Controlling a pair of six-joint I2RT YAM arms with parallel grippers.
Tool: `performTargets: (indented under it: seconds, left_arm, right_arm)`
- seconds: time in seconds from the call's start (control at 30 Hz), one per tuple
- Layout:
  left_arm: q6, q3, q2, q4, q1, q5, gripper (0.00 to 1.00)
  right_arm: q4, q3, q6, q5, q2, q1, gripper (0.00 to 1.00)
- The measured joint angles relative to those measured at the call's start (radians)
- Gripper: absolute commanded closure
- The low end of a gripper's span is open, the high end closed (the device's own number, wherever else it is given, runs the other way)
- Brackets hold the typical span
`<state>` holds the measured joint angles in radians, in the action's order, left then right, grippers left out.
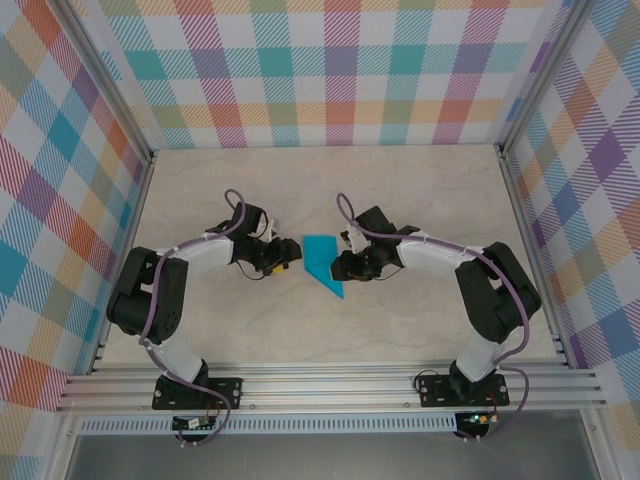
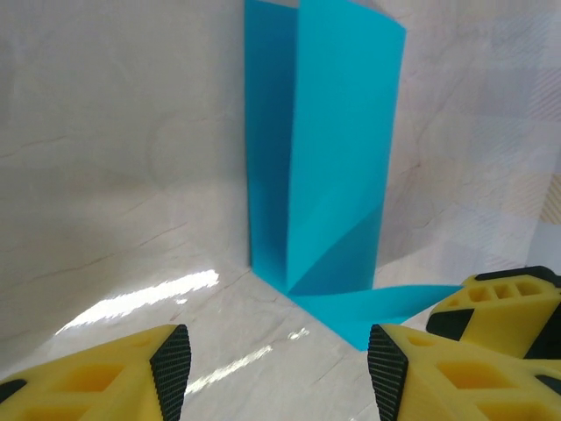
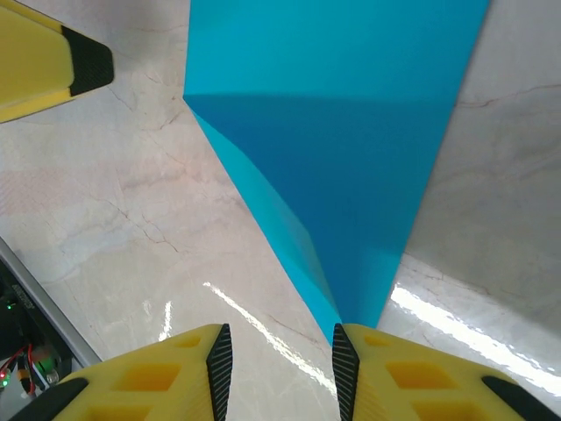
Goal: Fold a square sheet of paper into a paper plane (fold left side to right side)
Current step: Third fold the triangle at the center of the table, then fourth fold the wing at the center of the table.
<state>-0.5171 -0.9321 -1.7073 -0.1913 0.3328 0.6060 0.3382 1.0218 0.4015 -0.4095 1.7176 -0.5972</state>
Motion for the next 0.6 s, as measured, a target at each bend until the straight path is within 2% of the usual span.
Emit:
performTargets:
  seconds: [0.27,0.43,0.6]
  left_arm:
    - [-0.045,-0.043,-0.1,0.064,0.05,0.032,0.47]
    - [-0.057,-0.085,-0.127,0.067,0.064,0.033,0.62]
    - [-0.06,-0.116,-0.13,0.066,0.07,0.033,0.68]
  right_arm:
    - [0.021,0.014,-0.037,0.081,-0.017,-0.008,0.6]
    - [0.041,0.015,-0.083,0.132,-0.06,-0.037,0.58]
    - [0.047,0.016,-0.124,0.181,-0.072,-0.102,0.55]
